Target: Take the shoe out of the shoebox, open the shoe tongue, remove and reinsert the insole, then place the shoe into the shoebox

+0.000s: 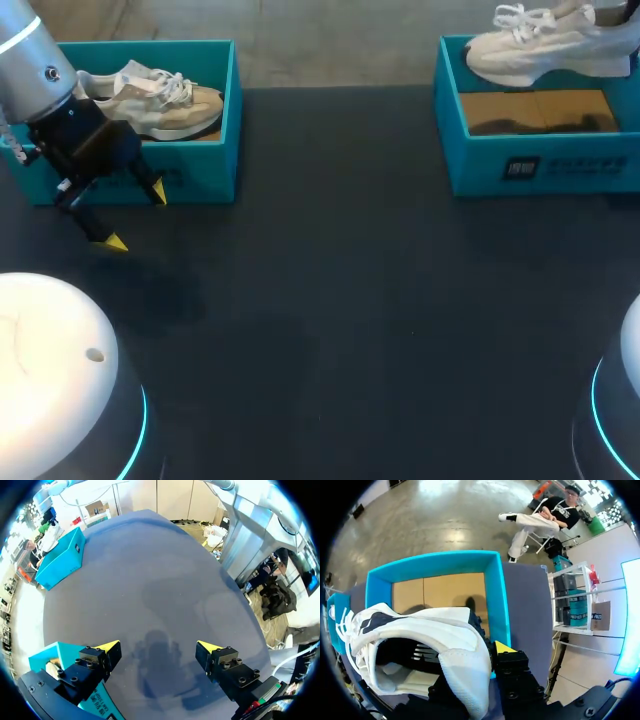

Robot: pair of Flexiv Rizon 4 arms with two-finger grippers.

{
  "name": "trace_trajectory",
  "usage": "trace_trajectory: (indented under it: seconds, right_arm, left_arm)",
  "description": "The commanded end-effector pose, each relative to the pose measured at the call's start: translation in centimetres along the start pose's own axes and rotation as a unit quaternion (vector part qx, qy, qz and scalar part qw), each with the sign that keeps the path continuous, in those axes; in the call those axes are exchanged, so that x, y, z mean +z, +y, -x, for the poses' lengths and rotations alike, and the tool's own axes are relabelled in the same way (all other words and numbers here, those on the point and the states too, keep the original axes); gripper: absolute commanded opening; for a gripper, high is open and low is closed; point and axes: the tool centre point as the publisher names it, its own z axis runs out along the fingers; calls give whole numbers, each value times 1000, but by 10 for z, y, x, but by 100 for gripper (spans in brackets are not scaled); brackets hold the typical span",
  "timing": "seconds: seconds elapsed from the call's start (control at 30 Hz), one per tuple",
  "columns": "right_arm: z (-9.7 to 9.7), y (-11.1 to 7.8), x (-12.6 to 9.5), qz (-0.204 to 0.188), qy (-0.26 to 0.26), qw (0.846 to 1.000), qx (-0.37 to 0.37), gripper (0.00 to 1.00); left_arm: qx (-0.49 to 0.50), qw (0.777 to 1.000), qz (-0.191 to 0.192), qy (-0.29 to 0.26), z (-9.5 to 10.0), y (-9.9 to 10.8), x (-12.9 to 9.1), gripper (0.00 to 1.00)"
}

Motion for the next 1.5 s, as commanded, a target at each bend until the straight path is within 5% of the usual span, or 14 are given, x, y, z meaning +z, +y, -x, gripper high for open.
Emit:
trace_trajectory:
  seconds: [0.03, 1.5]
  right_arm:
    - [1, -9, 6, 10, 3, 1000, 3, 0]
    - [8, -16, 44, 10, -44, 998, 33, 0]
  left_arm:
    - [0, 1000, 1, 0, -1, 0, 0, 100]
    - [0, 1000, 1, 0, -1, 0, 0, 100]
